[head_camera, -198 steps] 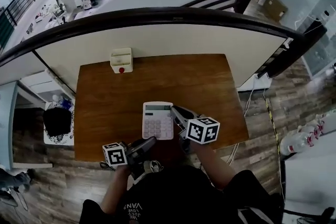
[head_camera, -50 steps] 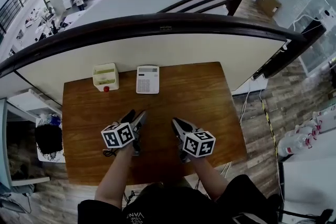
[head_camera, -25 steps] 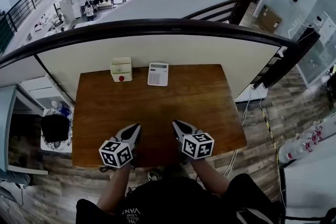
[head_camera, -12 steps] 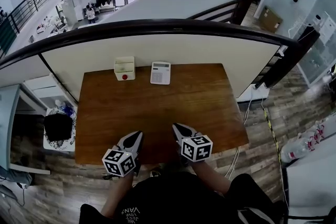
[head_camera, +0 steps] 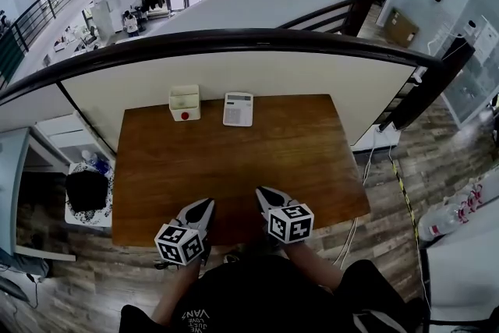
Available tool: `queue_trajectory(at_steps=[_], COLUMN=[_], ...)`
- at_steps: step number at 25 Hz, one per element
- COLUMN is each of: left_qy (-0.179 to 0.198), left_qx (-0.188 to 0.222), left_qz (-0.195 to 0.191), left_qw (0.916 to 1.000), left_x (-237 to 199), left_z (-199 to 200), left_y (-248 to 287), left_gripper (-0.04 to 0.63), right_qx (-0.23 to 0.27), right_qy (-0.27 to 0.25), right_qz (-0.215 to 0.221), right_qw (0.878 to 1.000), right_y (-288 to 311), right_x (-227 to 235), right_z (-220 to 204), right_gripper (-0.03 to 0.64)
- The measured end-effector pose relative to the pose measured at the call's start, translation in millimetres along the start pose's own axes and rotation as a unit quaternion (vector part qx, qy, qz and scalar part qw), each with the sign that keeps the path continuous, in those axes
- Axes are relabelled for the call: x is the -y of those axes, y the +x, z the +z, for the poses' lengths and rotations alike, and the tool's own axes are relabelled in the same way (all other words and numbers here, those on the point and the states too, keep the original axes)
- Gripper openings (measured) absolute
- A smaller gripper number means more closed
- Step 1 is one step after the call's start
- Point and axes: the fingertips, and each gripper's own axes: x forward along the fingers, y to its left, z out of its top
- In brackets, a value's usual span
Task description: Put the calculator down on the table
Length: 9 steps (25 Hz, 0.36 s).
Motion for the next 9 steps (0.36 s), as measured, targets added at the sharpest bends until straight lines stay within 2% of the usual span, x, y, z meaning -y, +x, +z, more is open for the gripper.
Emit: queue_trajectory(at_steps=[9], left_qy=[-0.005], left_qx=[-0.011], left_qz=[0.006], left_qw=[0.9999], left_x=[-9.8], left_z=[-0.6], left_y=[7.4], left_gripper=[0.012], right_qx=[-0.001], right_qy=[0.000], right_qz=[0.000], right_qw=[1.000], right_y=[9.3], right_x=[3.9], right_z=[5.0], right_gripper=[0.012])
